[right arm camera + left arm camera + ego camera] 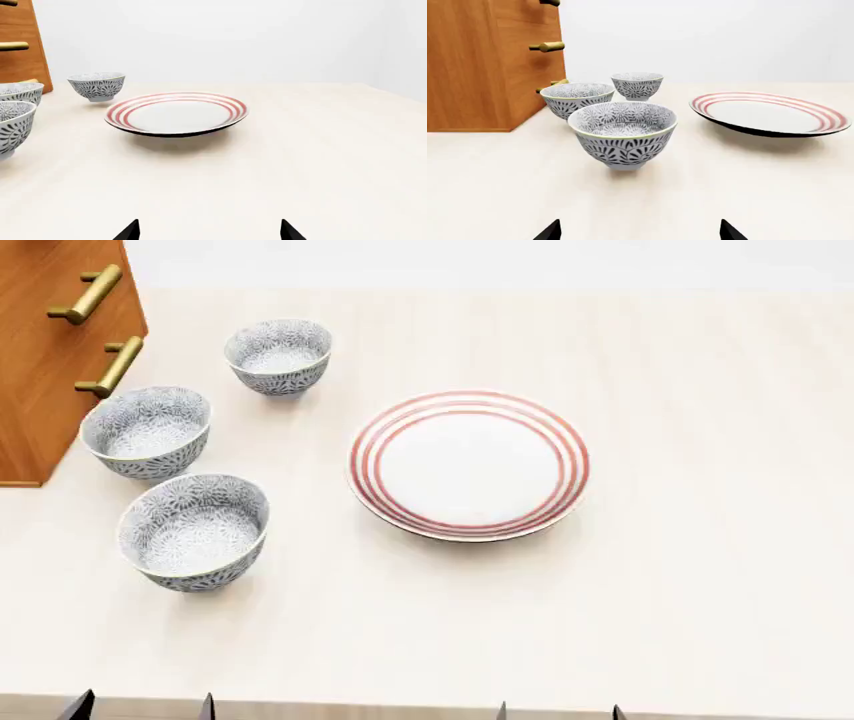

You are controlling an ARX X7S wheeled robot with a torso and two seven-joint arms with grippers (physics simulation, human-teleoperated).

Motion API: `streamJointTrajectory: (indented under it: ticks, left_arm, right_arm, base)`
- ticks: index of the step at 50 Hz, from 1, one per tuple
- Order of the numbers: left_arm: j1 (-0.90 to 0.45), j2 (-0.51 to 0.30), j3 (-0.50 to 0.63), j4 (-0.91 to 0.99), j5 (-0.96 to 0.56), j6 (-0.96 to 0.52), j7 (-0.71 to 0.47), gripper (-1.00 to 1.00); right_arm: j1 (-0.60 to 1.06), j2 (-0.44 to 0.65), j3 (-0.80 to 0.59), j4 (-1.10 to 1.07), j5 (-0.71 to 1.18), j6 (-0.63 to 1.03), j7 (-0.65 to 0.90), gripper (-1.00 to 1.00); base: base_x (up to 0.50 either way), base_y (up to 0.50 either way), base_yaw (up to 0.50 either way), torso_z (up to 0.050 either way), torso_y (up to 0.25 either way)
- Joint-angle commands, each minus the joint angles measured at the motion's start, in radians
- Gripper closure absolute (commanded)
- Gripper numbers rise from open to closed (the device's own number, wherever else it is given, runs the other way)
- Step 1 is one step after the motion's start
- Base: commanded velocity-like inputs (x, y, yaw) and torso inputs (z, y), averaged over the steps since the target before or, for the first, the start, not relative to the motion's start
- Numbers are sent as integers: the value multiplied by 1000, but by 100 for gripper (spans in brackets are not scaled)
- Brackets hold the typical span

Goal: Put the bowl at the front on the plate.

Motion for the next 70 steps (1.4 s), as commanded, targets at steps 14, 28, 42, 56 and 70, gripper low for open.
streamJointTrajectory:
  ticks: [14, 28, 42, 56, 70]
  left_arm:
    - [-11, -56, 71, 26, -29, -52, -82, -100]
    - [-61, -76, 97, 251, -31, -281, -129, -100]
    - [-162, -106, 149, 416, -22, -468, -143, -100]
    - [-303, -95, 144, 587, -79, -695, -155, -100]
    - [-474, -67, 117, 684, -149, -856, -182, -100]
  right_arm:
    - [1, 49, -63, -39, 53, 62, 71, -100]
    - [42, 100, -91, -248, 65, 310, 89, -100]
    - [169, 153, -97, -483, 73, 591, 101, -100]
    - [300, 212, -105, -653, 75, 834, 95, -100]
    - [462, 252, -149, -718, 77, 1013, 74, -100]
  base:
    - [0, 0, 0, 0, 0]
    - [0, 0, 0, 0, 0]
    - [0, 0, 0, 0, 0]
    - [0, 0, 0, 0, 0]
    - [0, 0, 0, 0, 0]
